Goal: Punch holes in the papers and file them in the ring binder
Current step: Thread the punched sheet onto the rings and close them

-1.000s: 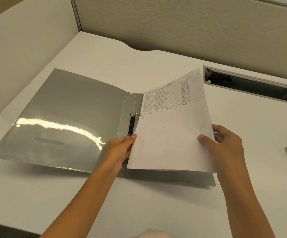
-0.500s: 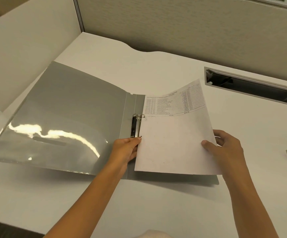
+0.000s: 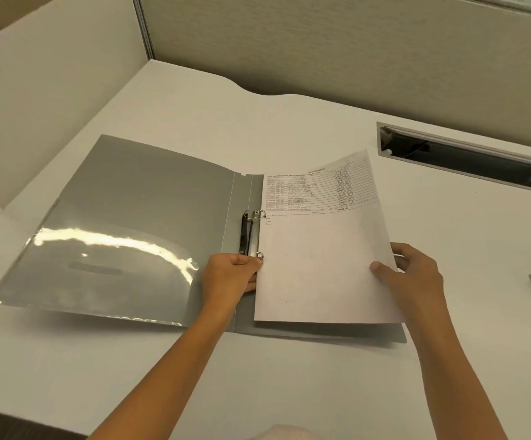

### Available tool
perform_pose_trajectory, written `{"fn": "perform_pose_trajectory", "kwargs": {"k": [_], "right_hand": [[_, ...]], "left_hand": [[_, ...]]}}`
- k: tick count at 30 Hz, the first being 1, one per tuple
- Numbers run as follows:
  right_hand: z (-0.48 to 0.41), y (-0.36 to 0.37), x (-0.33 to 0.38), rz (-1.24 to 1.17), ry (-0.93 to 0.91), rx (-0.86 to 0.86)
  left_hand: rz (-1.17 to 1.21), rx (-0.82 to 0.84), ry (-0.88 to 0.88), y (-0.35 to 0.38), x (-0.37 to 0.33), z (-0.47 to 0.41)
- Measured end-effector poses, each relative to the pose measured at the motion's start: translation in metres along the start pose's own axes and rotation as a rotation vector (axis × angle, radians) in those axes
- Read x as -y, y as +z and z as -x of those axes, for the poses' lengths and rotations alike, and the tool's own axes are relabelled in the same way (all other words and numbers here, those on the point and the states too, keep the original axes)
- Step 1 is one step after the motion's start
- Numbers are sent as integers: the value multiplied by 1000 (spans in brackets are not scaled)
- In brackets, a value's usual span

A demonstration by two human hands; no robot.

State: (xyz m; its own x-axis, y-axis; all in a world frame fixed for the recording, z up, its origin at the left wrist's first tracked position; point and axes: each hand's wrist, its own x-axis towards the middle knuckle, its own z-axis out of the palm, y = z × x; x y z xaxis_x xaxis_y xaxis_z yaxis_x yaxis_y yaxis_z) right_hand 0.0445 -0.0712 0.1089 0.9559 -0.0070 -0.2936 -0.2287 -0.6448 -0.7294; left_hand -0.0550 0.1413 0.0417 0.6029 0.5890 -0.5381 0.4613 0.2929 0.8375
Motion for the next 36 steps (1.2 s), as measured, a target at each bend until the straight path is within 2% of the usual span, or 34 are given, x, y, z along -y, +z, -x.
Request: {"fn": "perform_pose_trajectory", "kwargs": {"k": [4, 8, 16, 19, 21, 24, 26, 30, 33, 36], "right_hand": [[-2, 2, -6, -22, 32, 1], [-4, 7, -12, -36, 55, 8], [-13, 21, -23, 7, 55, -12], [-18, 28, -26, 97, 37, -97], [-17, 35, -26, 203, -61, -200], [-7, 53, -19, 239, -367, -265], [-1, 73, -15, 242, -560, -171], [-2, 118, -10, 312, -732, 98], [-13, 139, -13, 492, -851, 151], [-23, 145, -25, 595, -823, 144]], "left_hand": [[-24, 13, -4, -10, -4, -1], [-224, -20, 46, -21, -7, -3], [-374, -156, 296, -29, -5, -3], [-412, -205, 377, -31, -3, -5], [-420, -207, 413, -31, -2, -7], [-407, -156, 447, -30, 1, -11], [-389, -124, 442, -28, 5, -14], [-438, -121, 452, -25, 9, -16], [-462, -132, 488, -25, 11, -17], [-489, -138, 502, -26, 12, -17]]}}
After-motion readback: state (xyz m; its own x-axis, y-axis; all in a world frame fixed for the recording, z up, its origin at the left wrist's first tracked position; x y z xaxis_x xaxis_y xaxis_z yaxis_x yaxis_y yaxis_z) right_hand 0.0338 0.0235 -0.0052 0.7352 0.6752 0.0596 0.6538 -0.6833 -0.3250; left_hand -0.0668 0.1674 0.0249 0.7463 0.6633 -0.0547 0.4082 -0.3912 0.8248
